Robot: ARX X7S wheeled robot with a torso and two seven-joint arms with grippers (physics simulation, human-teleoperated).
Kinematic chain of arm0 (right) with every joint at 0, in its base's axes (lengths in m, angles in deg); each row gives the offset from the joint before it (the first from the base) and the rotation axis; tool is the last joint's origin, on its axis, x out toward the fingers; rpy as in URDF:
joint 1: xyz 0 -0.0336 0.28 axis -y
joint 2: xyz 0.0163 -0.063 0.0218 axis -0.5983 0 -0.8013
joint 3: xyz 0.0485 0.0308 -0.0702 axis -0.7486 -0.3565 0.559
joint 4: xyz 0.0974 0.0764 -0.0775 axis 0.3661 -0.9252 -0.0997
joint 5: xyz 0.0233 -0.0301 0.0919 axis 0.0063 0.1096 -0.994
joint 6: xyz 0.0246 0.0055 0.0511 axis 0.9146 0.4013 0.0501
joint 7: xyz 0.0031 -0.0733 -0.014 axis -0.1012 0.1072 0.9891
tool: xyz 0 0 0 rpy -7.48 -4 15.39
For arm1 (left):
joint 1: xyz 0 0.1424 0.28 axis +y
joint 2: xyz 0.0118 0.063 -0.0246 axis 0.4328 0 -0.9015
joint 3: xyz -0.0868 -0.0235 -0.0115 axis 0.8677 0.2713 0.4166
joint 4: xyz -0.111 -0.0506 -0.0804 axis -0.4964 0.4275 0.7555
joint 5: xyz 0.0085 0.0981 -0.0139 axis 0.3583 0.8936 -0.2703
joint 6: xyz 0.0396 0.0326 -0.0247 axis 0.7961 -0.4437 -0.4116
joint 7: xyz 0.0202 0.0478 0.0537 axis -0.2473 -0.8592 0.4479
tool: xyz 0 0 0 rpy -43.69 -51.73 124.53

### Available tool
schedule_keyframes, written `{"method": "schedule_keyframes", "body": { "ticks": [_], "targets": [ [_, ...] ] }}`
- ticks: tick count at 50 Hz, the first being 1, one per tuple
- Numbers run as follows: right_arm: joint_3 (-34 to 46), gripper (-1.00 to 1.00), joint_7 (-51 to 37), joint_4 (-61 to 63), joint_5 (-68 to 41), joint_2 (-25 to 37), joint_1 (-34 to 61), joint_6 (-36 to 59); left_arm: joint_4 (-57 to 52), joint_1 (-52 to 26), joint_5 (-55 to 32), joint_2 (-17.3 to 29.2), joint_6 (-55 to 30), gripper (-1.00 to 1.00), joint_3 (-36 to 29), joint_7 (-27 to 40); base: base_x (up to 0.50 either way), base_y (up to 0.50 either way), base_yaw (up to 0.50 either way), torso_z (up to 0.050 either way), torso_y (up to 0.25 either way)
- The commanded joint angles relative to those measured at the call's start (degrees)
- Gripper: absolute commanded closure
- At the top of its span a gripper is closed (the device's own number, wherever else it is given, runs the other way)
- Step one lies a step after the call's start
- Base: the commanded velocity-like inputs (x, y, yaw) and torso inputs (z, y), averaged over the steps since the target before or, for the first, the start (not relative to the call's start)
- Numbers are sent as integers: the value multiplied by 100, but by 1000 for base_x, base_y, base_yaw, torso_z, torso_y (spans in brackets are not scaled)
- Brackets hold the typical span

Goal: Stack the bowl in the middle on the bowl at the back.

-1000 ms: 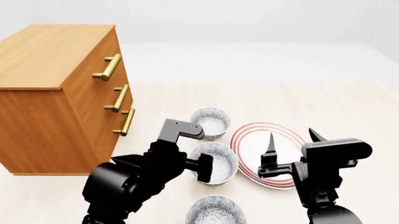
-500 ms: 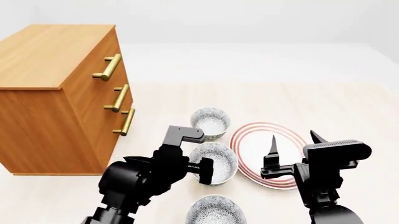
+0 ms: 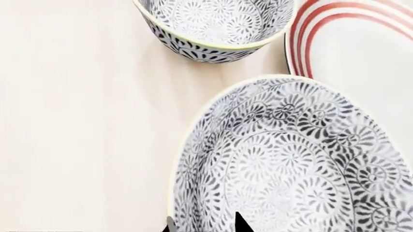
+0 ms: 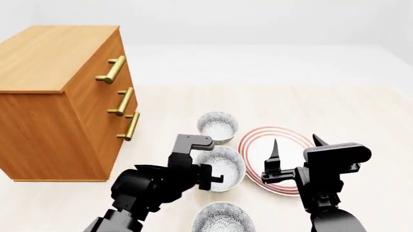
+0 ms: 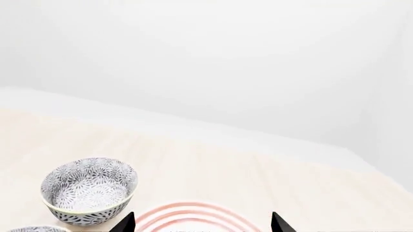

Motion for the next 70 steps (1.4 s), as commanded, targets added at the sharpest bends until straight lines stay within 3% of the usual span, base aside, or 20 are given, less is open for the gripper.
{"method": "schedule_keyframes", "body": {
  "ticks": [1, 17, 47, 57, 70],
  "targets": [
    [-17, -100, 11, -5, -52, 39, -45, -16, 344, -16, -121, 61, 307, 100, -7, 285, 0, 0, 0, 0, 0],
    [-10, -100, -52, -42, -64, 40, -69, -39, -191, -9, -788, 339, 69, 100, 680, 777, 0, 0, 0, 0, 0],
    [-198, -100, -60, 229, -243, 216, -233, 62, -2771, 491, -2514, 844, -1331, 100, 1680, 1648, 0, 0, 0, 0, 0],
    [-200, -100, -120, 93, -249, 162, -152, 13, -3848, 915, -3288, 920, -1926, 100, 2140, 2542, 0, 0, 0, 0, 0],
    [-274, -100, -191, 29, -282, 153, -150, -31, -4831, 1298, -5509, 913, -2723, 100, 2932, 4164, 0, 0, 0, 0, 0]
  ]
}}
